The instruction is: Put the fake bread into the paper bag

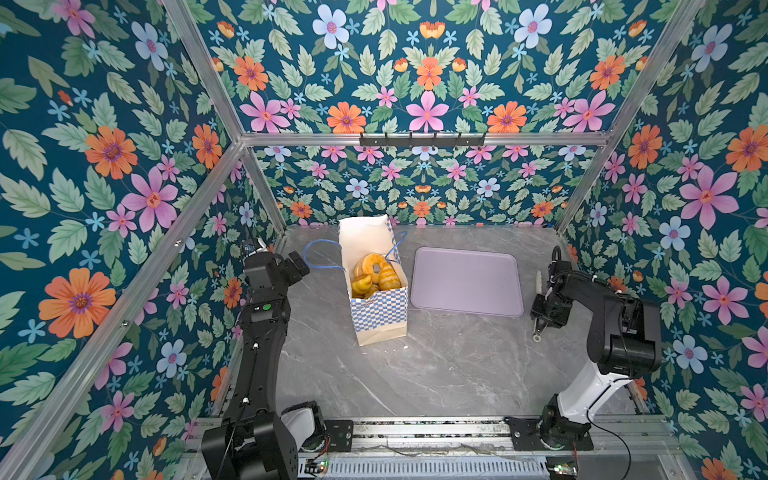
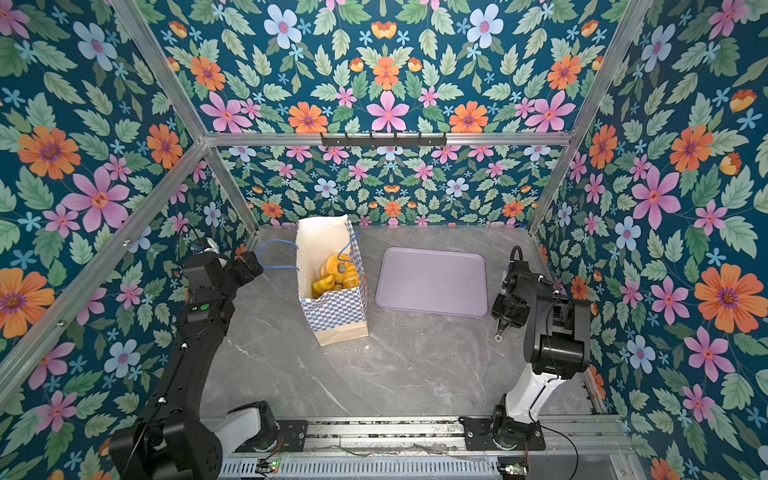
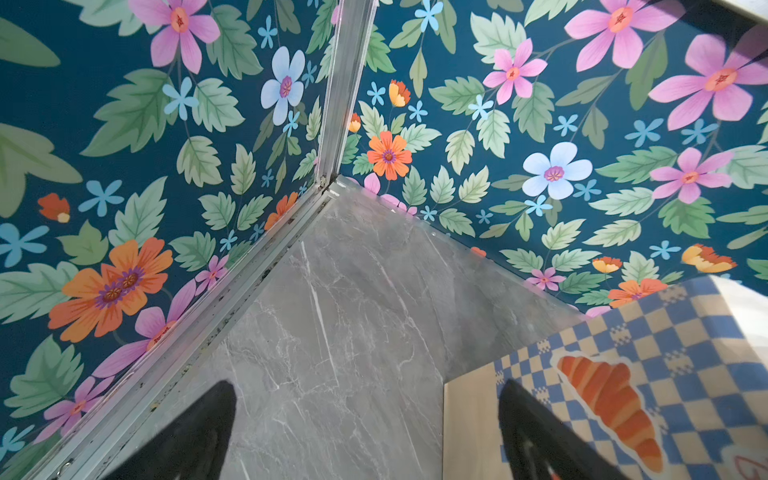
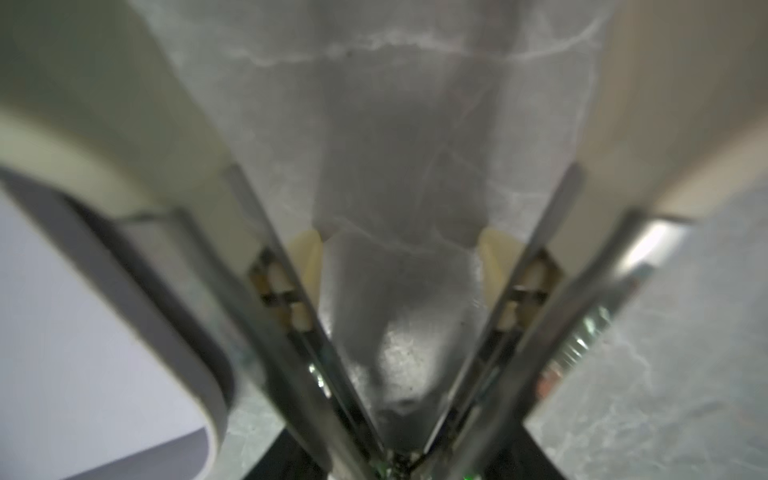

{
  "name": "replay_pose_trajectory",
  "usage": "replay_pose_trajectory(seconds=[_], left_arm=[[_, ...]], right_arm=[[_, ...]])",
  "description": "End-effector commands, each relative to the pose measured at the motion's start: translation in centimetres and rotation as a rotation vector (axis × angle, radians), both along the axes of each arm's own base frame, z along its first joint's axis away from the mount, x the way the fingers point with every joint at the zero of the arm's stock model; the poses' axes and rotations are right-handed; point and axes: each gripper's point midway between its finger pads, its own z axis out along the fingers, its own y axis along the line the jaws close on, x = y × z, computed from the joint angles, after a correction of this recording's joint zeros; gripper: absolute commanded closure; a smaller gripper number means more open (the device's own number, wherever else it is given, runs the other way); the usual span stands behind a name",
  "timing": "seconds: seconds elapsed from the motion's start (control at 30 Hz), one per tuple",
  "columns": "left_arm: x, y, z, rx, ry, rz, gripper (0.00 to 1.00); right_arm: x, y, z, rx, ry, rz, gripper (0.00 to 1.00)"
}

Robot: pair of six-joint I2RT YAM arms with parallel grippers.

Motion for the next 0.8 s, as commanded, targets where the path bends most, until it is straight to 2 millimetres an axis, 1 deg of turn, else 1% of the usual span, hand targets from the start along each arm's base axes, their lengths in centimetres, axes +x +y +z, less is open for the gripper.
replay_pose_trajectory(seconds=[0.0, 0.1, 0.2, 0.23, 0.27, 0.33, 0.47, 0.53, 0.6, 0.63, 0.7, 0.77], left_arm=[[0.4, 0.2, 0.2, 0.025, -0.015, -0.003, 0.00], [0.3, 0.6, -0.1, 0.044, -0.019, 0.020, 0.00], [0.1, 1.4, -1.3, 0.076, -0.002, 0.054, 0.01], [0.0, 1.7, -1.7, 0.084, 0.005, 0.071, 0.01], [-0.1, 2.0, -2.3, 0.092, 0.008, 0.087, 0.01], [-0.4, 2.5, -3.3, 0.109, 0.014, 0.118, 0.01], [-1.1, 4.1, -5.1, 0.141, 0.043, 0.208, 0.01], [-1.2, 4.4, -5.9, 0.150, 0.053, 0.230, 0.00], [-1.1, 4.6, -6.8, 0.156, 0.059, 0.238, 0.00], [-1.1, 4.6, -7.4, 0.156, 0.061, 0.234, 0.01], [-1.1, 4.5, -8.5, 0.156, 0.059, 0.229, 0.00], [-1.1, 4.4, -9.8, 0.154, 0.058, 0.225, 0.00]], right_arm=[[-0.3, 0.3, 0.0, 0.015, -0.006, -0.020, 0.39], [-0.1, 0.1, 1.2, 0.001, -0.050, -0.026, 0.31], [0.1, -0.1, 2.2, -0.016, -0.088, -0.031, 0.25], [0.3, -0.2, 3.5, -0.027, -0.128, -0.032, 0.22], [0.4, -0.3, 4.1, -0.035, -0.147, -0.036, 0.01], [0.5, -0.4, 5.1, -0.050, -0.183, -0.040, 0.01], [0.7, -1.0, 7.6, -0.097, -0.281, -0.056, 0.01], [0.8, -1.6, 9.4, -0.136, -0.347, -0.081, 0.01], [0.4, -2.6, 11.9, -0.218, -0.450, -0.127, 0.01], [0.5, -2.6, 13.1, -0.226, -0.516, -0.132, 0.01], [1.4, -1.7, 15.4, -0.216, -0.695, -0.078, 0.01], [1.7, -1.0, 16.4, -0.224, -0.793, -0.028, 0.01]])
